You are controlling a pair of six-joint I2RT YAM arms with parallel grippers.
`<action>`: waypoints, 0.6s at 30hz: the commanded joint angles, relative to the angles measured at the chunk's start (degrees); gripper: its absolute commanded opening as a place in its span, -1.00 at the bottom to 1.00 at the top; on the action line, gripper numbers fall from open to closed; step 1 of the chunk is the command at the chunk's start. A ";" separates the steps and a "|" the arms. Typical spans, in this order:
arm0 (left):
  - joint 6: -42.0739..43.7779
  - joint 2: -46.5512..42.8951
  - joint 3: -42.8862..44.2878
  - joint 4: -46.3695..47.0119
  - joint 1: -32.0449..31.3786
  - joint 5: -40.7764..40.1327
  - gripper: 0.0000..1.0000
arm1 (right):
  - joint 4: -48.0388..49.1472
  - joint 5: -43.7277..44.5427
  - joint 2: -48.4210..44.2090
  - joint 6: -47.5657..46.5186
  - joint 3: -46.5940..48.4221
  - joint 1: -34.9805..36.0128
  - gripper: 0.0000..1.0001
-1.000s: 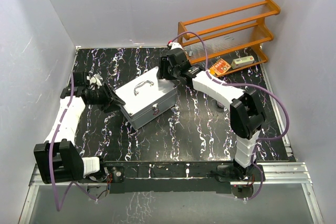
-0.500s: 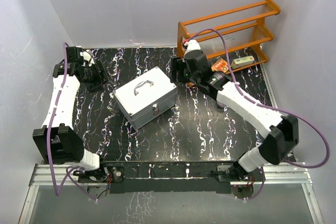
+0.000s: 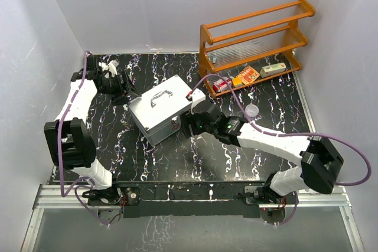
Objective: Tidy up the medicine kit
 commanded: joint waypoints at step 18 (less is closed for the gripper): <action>-3.19 -12.43 -17.57 2.71 -2.30 13.07 0.02 | 19.39 6.97 1.53 -6.33 -5.60 2.85 0.11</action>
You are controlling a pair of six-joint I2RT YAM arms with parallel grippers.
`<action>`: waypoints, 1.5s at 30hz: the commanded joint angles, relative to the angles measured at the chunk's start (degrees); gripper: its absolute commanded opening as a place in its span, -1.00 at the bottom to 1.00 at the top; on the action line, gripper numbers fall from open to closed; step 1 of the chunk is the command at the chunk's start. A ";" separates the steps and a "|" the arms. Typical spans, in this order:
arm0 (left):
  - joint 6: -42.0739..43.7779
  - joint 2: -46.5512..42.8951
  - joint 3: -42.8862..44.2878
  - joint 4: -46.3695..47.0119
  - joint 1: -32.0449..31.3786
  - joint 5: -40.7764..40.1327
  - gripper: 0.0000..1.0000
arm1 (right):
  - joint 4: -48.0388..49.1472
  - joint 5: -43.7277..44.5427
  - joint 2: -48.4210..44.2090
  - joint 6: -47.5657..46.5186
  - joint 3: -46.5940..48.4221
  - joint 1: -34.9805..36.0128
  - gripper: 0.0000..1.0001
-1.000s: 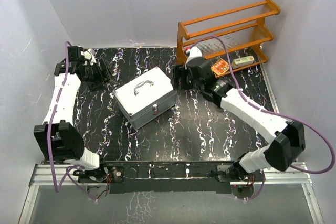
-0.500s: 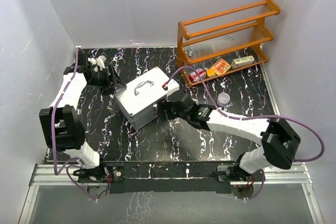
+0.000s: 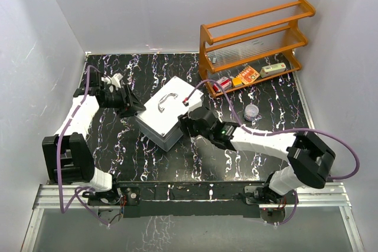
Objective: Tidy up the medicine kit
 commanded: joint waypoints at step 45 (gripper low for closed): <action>-5.27 -20.77 -16.44 11.88 -2.73 -4.38 -0.03 | 45.57 10.95 2.10 -15.02 -19.09 0.09 0.20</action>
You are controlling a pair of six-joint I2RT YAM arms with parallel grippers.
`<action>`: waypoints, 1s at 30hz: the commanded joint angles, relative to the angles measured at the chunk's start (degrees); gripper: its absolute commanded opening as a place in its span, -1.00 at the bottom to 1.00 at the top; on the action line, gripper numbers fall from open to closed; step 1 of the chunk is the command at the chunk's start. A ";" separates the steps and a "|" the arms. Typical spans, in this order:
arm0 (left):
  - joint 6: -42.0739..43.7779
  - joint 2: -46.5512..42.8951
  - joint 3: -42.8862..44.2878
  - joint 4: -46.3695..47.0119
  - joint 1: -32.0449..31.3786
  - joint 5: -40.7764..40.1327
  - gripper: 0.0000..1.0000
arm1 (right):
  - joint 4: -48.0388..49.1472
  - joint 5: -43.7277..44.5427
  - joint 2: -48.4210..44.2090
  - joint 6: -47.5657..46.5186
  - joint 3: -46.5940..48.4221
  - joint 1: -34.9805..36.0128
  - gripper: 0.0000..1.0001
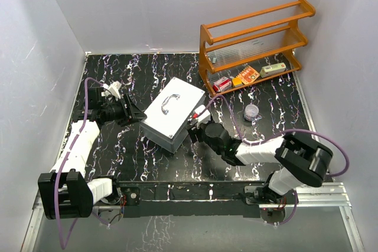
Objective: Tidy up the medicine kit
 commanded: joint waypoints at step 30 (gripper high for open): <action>-2.03 -1.88 -2.36 3.86 -0.15 1.38 -0.08 | 18.37 22.52 4.26 -8.21 -0.21 0.12 -0.32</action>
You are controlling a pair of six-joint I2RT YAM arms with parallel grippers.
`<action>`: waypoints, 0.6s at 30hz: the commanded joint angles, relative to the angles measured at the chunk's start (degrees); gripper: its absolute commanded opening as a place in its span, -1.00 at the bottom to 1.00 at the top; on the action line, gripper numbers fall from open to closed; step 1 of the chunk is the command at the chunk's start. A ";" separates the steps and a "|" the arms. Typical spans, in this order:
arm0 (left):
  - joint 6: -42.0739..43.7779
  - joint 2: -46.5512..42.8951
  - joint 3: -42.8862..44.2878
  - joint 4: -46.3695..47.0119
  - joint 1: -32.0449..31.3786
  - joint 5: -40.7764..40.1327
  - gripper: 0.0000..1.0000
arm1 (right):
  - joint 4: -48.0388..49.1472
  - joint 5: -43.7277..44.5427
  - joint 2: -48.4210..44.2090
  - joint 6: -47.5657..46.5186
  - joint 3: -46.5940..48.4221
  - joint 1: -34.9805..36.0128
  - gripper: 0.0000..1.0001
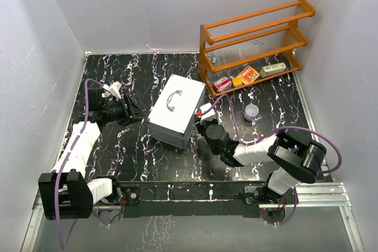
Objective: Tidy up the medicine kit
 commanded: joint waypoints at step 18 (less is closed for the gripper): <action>-0.37 -1.98 -0.42 0.50 0.05 1.87 -0.09 | 15.95 4.16 0.24 -13.93 -3.65 -0.73 -0.20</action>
